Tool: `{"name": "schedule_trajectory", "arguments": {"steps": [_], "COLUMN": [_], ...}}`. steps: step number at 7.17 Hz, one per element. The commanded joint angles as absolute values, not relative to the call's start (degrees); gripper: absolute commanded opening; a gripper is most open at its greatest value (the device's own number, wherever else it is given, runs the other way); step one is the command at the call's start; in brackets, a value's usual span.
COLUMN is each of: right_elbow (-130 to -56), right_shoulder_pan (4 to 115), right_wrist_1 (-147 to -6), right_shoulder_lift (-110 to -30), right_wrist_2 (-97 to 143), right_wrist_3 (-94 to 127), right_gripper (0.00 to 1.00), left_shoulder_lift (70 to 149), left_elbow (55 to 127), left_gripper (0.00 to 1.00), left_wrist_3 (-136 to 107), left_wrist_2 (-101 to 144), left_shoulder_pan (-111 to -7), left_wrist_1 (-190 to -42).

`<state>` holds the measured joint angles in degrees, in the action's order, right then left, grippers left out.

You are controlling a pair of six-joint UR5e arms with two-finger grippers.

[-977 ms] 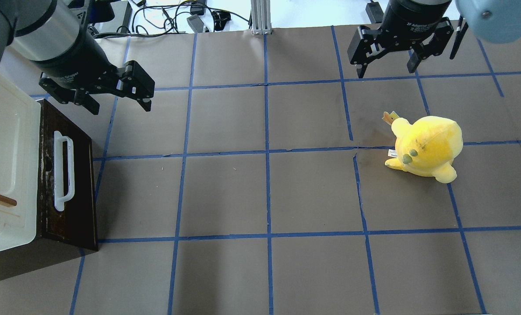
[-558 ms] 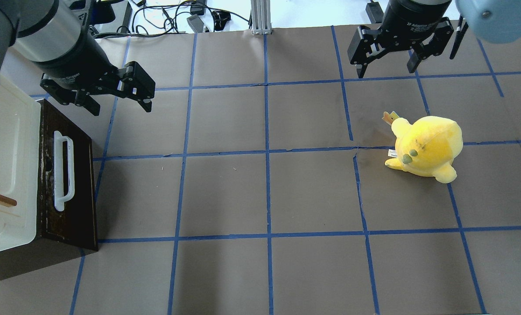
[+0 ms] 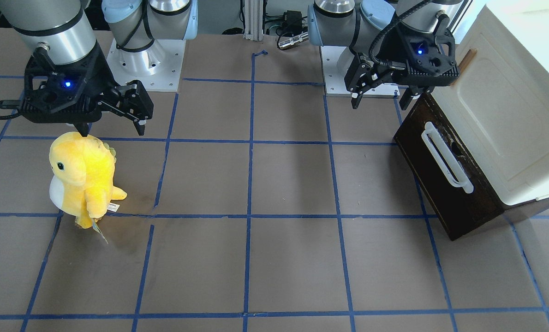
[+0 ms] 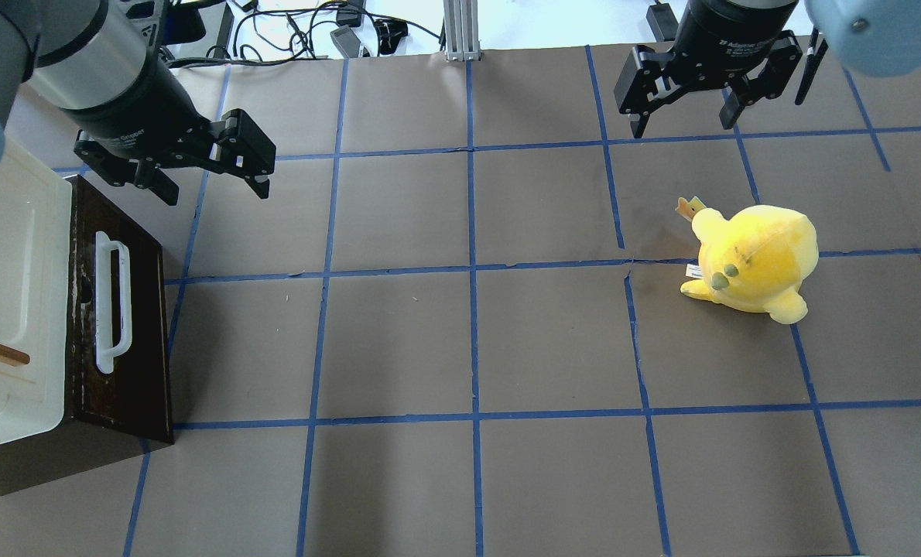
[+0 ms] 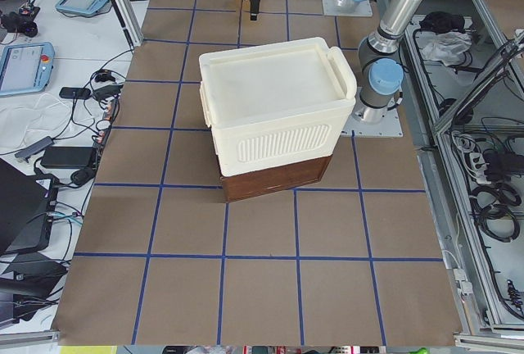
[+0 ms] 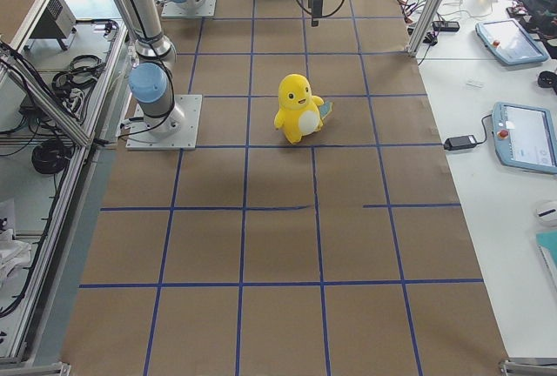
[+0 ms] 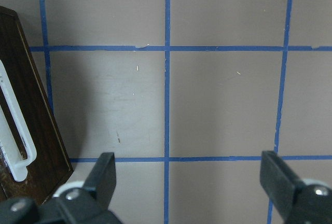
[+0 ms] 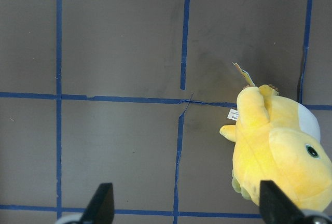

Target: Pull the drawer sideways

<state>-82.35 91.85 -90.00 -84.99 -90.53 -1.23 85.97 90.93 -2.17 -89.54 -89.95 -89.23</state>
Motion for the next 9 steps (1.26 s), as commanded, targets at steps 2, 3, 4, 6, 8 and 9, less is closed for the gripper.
{"name": "schedule_trajectory", "arguments": {"steps": [2,3,4,6,8,9], "right_elbow": [-82.4,-82.4,-82.4,-82.4,-82.4,-82.4], "right_shoulder_pan": [91.8,91.8,91.8,91.8,91.8,91.8], "right_wrist_1": [-90.0,-90.0,-90.0,-90.0,-90.0,-90.0], "right_shoulder_lift": [-85.0,-85.0,-85.0,-85.0,-85.0,-85.0], "right_wrist_2": [-90.5,-90.5,-90.5,-90.5,-90.5,-90.5], "right_wrist_3": [-1.2,-1.2,-1.2,-1.2,-1.2,-1.2], "right_gripper": [1.00,1.00,1.00,1.00,1.00,1.00], "left_shoulder_lift": [89.5,92.2,94.5,100.3,106.6,108.2], "left_elbow": [90.0,89.9,90.0,90.5,90.6,90.6], "left_gripper": [1.00,1.00,1.00,1.00,1.00,1.00], "left_wrist_3": [-8.2,-12.9,-14.4,-17.9,-22.5,-26.2], "left_wrist_2": [-96.0,-101.0,-108.4,-113.4,-123.8,-124.2], "left_shoulder_pan": [-91.2,-92.9,-94.6,-95.1,-95.3,-95.3], "left_wrist_1": [-87.1,-86.9,-87.4,-87.9,-93.6,-96.3]}}
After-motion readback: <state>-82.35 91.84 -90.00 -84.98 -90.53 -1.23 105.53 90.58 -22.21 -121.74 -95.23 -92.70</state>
